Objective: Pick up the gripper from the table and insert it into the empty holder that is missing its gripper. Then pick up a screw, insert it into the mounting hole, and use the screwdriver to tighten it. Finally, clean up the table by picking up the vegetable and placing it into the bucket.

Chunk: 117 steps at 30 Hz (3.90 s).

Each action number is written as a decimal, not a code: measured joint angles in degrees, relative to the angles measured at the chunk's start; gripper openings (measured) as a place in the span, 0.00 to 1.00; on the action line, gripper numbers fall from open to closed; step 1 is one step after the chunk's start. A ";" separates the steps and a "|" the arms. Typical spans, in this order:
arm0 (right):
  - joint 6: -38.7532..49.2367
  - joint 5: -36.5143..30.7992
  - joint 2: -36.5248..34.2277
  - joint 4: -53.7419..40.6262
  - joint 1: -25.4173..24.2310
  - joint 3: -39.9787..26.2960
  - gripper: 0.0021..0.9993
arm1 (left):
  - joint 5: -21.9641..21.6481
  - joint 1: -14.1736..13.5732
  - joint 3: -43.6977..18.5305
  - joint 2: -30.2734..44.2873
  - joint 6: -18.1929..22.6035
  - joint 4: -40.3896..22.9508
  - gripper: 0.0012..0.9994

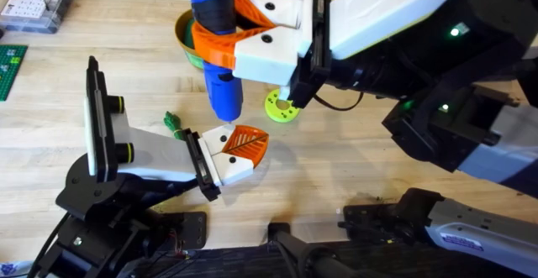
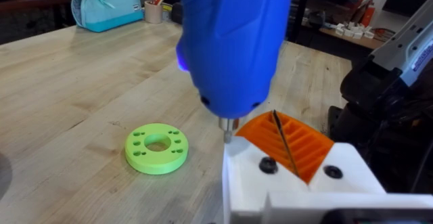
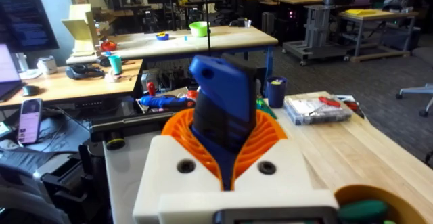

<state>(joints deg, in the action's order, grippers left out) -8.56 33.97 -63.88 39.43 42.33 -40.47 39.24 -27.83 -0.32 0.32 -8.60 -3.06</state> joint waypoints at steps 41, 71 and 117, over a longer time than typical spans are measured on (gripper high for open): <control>-7.76 0.05 2.75 5.97 -0.02 0.83 0.03 | 0.02 0.00 0.00 0.00 -0.43 -0.14 0.01; -7.71 1.71 -0.85 5.81 2.03 0.83 0.03 | 0.02 0.00 0.00 0.00 -0.43 -0.14 0.01; -4.24 1.73 1.00 3.30 1.86 0.83 0.03 | 0.07 0.00 0.00 0.00 -0.43 -0.14 0.01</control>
<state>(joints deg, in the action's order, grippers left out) -12.80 35.70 -62.88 42.73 44.18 -39.64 39.31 -27.83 -0.32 0.32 -9.04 -3.20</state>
